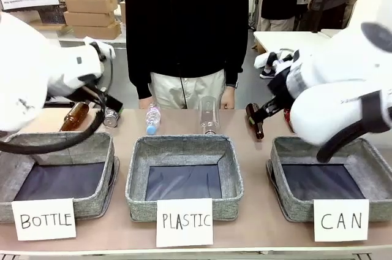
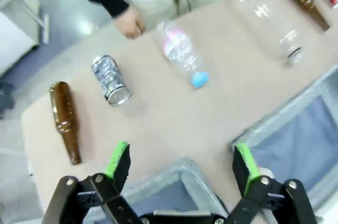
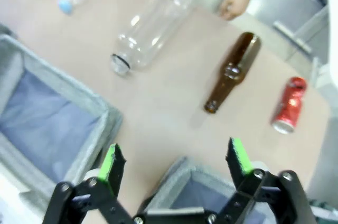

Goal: Sort the can waste into the basket.
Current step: Pick up the can waste from the table and place it in the right Fabric basket.

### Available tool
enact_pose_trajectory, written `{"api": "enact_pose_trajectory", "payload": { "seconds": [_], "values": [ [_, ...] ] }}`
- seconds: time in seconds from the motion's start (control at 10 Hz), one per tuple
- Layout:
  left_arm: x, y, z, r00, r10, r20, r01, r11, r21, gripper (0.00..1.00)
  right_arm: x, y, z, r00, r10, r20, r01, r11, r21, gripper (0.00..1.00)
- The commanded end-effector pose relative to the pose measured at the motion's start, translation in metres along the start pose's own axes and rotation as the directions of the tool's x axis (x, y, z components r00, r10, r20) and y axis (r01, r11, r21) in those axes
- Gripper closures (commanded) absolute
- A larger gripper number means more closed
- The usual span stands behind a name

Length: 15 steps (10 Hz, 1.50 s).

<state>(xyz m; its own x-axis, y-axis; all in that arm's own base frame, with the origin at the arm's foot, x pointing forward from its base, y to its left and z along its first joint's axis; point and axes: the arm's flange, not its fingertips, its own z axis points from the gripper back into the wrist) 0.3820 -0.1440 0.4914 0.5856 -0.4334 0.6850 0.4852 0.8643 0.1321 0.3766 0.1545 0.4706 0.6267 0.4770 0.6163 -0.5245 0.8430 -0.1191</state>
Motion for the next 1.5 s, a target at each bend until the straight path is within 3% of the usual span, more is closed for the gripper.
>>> {"api": "enact_pose_trajectory", "payload": {
  "seconds": [0.0, 0.1, 0.2, 0.3, 0.4, 0.5, 0.6, 0.7, 0.8, 0.9, 1.0, 1.1, 1.2, 1.4],
  "values": [
    [-0.006, -0.021, 0.072, 0.97, 0.167, -0.178, -0.18, 0.982, -0.06, 0.0, -0.009, -0.001, 0.074, 0.986, -0.111, -0.126, 0.12, 0.99, 0.069, 0.0],
    [-0.023, -0.037, 0.094, 0.956, 0.129, -0.265, -0.17, 0.976, -0.137, 0.0, -0.028, 0.004, 0.103, 0.981, -0.066, -0.184, 0.096, 0.983, 0.157, 0.0],
    [-0.048, -0.05, 0.111, 0.952, 0.044, -0.304, -0.131, 0.952, -0.275, 0.0, -0.055, 0.006, 0.129, 0.983, -0.08, -0.168, 0.105, 0.983, 0.148, 0.0],
    [-0.065, -0.053, 0.108, 0.964, 0.009, -0.264, -0.072, 0.97, -0.231, 0.0, -0.074, 0.008, 0.14, 0.991, -0.101, -0.094, 0.111, 0.988, 0.109, 0.0],
    [-0.016, -0.042, 0.094, 0.973, 0.085, -0.216, -0.122, 0.979, -0.163, 0.0, -0.023, 0.004, 0.104, 0.986, -0.074, -0.15, 0.092, 0.989, 0.113, 0.0],
    [-0.016, -0.042, 0.094, 0.973, 0.085, -0.216, -0.122, 0.979, -0.163, 0.0, -0.032, 0.005, 0.134, 0.986, -0.08, -0.148, 0.099, 0.987, 0.126, 0.0],
    [-0.026, -0.057, 0.116, 0.961, 0.054, -0.27, -0.115, 0.97, -0.214, 0.0, -0.026, 0.007, 0.109, 0.961, -0.102, -0.259, 0.186, 0.929, 0.322, 0.0],
    [-0.029, -0.032, 0.12, 0.965, 0.137, -0.223, -0.233, 0.835, -0.498, 0.0, -0.025, -0.01, 0.108, 0.852, -0.287, -0.438, 0.507, 0.661, 0.553, 0.0],
    [-0.041, -0.006, 0.123, 0.947, 0.236, -0.217, -0.32, 0.639, -0.699, 0.0, -0.028, -0.025, 0.113, 0.654, -0.332, -0.68, 0.752, 0.389, 0.532, 0.0],
    [-0.058, 0.021, 0.121, 0.912, 0.335, -0.238, -0.371, 0.421, -0.828, 0.0, -0.042, -0.038, 0.116, 0.562, -0.346, -0.751, 0.826, 0.196, 0.528, 0.0],
    [-0.077, 0.042, 0.115, 0.856, 0.443, -0.265, -0.413, 0.28, -0.867, 0.0, -0.062, -0.057, 0.117, 0.545, -0.369, -0.753, 0.807, -0.012, 0.591, 0.0],
    [-0.093, 0.055, 0.108, 0.808, 0.519, -0.28, -0.426, 0.185, -0.886, 0.0, -0.079, -0.073, 0.113, 0.521, -0.405, -0.751, 0.776, -0.142, 0.615, 0.0],
    [-0.113, 0.071, 0.107, 0.749, 0.605, -0.269, -0.423, 0.124, -0.898, 0.0, -0.098, -0.091, 0.108, 0.46, -0.471, -0.752, 0.745, -0.256, 0.616, 0.0],
    [-0.145, 0.096, 0.112, 0.653, 0.714, -0.253, -0.446, 0.093, -0.89, 0.0, -0.135, -0.122, 0.112, 0.325, -0.606, -0.726, 0.706, -0.356, 0.613, 0.0]
  ]
}}
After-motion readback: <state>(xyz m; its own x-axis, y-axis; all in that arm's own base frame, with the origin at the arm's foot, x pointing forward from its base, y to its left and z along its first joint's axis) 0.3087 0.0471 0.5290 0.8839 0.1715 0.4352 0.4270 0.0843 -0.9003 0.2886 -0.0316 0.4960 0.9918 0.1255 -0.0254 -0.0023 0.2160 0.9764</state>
